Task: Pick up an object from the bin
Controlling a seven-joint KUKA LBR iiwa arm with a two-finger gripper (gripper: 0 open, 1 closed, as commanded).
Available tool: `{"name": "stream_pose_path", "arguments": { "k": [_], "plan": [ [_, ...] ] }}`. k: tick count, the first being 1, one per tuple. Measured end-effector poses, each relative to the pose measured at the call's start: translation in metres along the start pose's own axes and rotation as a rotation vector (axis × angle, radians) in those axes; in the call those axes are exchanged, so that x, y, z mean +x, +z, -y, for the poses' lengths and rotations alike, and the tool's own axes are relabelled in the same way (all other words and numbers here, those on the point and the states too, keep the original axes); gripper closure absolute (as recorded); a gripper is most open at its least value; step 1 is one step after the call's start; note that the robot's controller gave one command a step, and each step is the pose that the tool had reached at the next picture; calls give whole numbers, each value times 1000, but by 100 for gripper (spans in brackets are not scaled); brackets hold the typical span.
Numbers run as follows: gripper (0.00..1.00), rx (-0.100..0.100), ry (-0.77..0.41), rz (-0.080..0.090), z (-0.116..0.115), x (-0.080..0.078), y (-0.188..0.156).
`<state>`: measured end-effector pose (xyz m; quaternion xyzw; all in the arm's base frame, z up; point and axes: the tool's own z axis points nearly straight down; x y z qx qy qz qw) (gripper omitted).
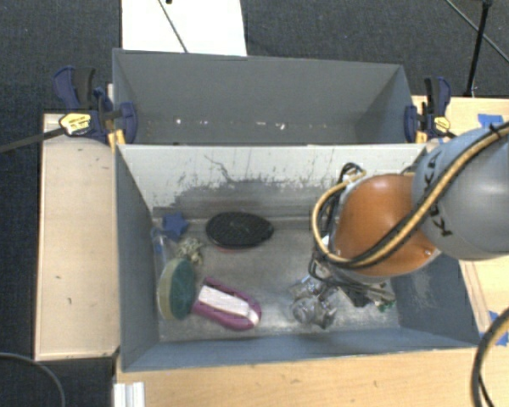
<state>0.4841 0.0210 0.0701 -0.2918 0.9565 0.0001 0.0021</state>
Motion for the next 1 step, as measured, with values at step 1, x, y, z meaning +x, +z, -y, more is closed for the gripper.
{"name": "stream_pose_path", "arguments": {
  "k": [1],
  "plan": [
    [100, 5, 106, 7, 6, -8, -179]
  ]
}}
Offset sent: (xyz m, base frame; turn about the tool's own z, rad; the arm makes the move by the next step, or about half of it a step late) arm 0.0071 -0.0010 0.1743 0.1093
